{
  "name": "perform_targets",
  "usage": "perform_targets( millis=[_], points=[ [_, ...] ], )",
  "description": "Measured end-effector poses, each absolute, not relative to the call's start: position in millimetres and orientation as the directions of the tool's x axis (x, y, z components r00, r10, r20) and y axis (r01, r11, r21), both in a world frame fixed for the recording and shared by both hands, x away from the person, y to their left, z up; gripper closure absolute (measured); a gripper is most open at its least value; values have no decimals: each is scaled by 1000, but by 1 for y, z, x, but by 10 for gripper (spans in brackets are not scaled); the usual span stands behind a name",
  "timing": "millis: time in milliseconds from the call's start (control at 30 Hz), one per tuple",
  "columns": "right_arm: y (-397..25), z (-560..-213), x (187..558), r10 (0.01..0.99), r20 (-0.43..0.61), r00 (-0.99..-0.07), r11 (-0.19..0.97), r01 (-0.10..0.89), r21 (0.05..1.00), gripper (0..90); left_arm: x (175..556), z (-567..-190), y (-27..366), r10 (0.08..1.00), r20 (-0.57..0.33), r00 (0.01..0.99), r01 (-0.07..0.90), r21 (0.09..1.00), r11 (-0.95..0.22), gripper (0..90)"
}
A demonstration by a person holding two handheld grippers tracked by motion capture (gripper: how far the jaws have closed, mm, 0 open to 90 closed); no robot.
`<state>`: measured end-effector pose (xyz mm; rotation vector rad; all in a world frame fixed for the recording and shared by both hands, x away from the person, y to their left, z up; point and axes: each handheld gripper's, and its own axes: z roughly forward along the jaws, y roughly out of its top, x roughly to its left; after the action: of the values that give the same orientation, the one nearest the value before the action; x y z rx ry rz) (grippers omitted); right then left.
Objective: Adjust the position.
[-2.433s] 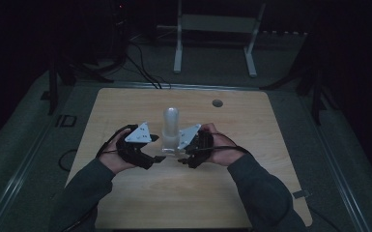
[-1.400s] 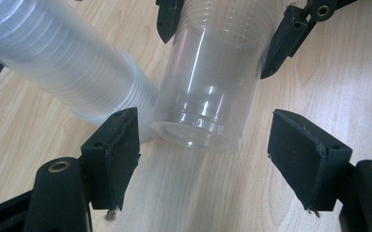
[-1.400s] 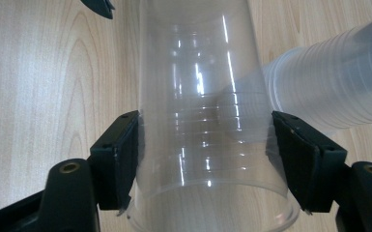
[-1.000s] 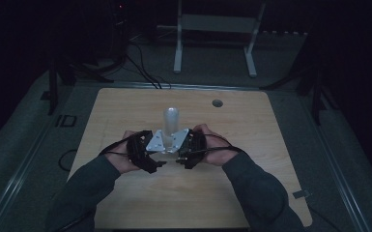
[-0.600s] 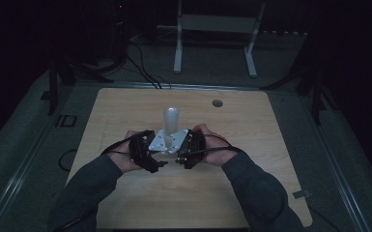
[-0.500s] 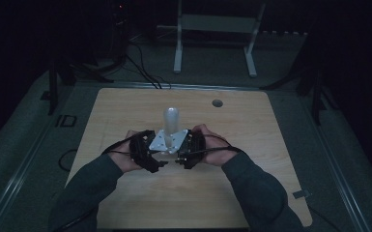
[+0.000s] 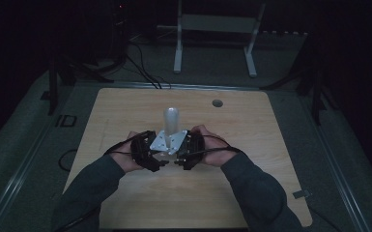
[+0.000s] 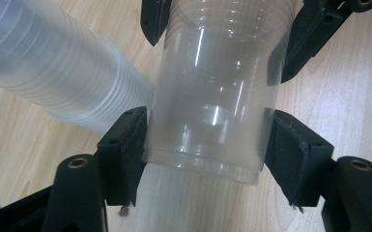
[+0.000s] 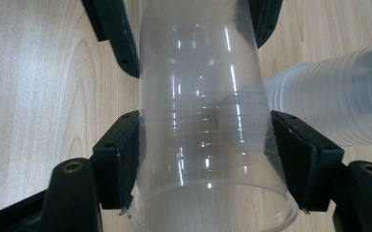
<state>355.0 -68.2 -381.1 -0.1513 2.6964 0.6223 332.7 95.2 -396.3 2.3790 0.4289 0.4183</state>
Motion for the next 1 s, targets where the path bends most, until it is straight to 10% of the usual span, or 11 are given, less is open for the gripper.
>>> perform_targets(
  millis=[33,67,400,1000],
  points=[
    [-68,-381,355,-28,-380,-925,895,-193,403,287,343,-380,107,193,306,932,42,438,-898,365],
    [-69,-380,355,-28,-382,-924,893,-195,406,275,337,-390,102,307,243,920,121,570,-813,372],
    [-72,-375,352,-43,-389,-920,873,-224,432,159,338,-391,106,305,249,919,117,568,-815,399],
    [-82,-358,351,26,-362,-932,826,-184,533,210,341,-395,118,338,213,917,148,605,-782,406]
  ],
)
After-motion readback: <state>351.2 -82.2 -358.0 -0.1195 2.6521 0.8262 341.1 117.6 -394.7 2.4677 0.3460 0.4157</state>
